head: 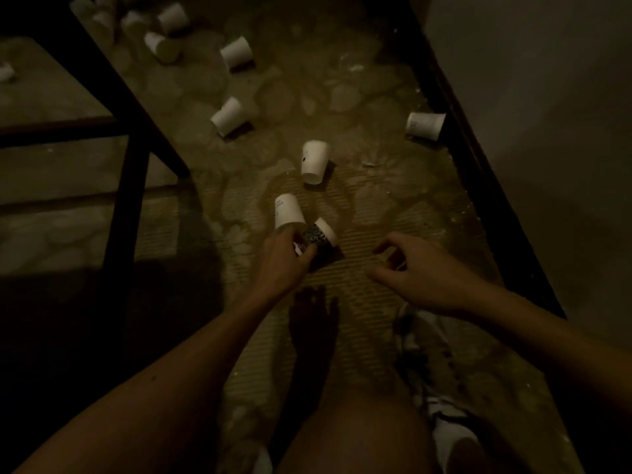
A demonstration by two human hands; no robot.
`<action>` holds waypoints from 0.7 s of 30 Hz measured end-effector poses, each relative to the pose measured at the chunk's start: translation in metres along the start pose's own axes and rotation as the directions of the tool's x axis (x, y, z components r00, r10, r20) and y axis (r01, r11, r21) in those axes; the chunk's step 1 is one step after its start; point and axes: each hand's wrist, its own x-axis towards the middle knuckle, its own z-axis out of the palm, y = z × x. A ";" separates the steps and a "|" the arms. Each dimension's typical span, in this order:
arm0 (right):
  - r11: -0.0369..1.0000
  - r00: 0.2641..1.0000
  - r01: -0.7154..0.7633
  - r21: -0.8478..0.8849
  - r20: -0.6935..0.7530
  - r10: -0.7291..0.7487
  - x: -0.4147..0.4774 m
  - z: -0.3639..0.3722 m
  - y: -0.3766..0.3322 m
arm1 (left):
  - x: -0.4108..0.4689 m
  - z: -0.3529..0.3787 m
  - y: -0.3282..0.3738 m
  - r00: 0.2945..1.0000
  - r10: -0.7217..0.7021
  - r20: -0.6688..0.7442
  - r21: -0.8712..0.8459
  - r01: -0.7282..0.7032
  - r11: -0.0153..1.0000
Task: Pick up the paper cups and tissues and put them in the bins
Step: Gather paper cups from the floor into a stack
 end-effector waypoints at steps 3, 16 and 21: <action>0.997 0.996 -0.062 0.056 0.064 0.058 0.057 0.020 0.014 | 0.021 0.017 -0.017 0.995 -0.091 0.040 0.068 0.088 0.994; 0.985 0.998 -0.040 0.166 0.048 0.033 0.178 0.074 0.042 | 0.069 0.062 -0.031 0.986 -0.115 0.120 0.472 0.046 0.880; 0.985 0.991 0.068 0.156 0.105 -0.085 0.189 0.056 0.042 | 0.067 0.059 -0.023 0.925 -0.235 0.298 0.070 0.224 0.972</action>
